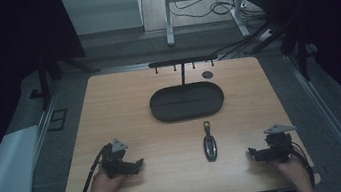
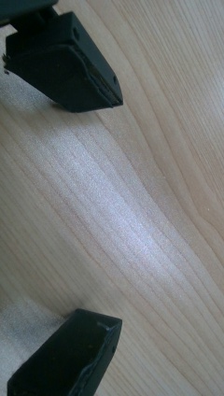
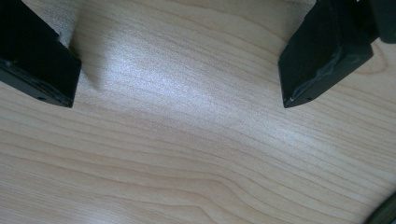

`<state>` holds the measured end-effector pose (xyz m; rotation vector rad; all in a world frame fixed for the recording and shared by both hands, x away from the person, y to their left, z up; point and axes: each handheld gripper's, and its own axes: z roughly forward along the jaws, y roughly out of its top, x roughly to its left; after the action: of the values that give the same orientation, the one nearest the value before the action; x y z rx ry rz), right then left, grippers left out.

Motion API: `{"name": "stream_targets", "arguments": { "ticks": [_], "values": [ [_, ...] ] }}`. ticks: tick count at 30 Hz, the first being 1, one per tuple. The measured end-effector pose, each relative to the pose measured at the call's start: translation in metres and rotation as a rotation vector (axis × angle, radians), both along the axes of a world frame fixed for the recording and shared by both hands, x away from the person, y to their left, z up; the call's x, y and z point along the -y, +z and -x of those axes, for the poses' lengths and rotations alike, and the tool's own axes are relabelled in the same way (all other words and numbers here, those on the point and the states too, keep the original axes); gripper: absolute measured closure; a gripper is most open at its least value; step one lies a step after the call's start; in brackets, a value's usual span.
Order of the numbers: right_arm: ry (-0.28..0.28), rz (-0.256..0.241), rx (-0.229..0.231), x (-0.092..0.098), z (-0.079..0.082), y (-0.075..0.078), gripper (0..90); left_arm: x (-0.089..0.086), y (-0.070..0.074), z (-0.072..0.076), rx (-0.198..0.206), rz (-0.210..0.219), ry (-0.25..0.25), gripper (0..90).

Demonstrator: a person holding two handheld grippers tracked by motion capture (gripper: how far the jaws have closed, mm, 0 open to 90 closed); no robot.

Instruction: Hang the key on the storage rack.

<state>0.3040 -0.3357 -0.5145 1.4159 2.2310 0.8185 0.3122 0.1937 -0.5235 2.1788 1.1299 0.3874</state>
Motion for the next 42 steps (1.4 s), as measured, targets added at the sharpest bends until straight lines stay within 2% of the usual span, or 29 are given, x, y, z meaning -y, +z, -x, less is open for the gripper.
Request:
{"name": "stream_targets", "arguments": {
  "ticks": [18,24,33,42],
  "values": [
    [0.011,0.014,-0.03,0.001,0.001,0.003,0.0,0.0,0.0,0.0,0.0,0.0,0.0,0.0],
    [0.019,0.016,-0.015,-0.001,0.002,0.006,0.0,0.0,0.0,0.0,0.0,0.0,0.0,0.0],
    [0.035,0.013,-0.017,-0.005,0.0,0.012,0.0,0.0,0.0,0.0,0.0,0.0,0.0,0.0],
    [0.059,0.033,-0.055,-0.012,-0.007,0.015,0.0,0.0,0.0,0.0,0.0,0.0,0.0,0.0]
  ]
}}
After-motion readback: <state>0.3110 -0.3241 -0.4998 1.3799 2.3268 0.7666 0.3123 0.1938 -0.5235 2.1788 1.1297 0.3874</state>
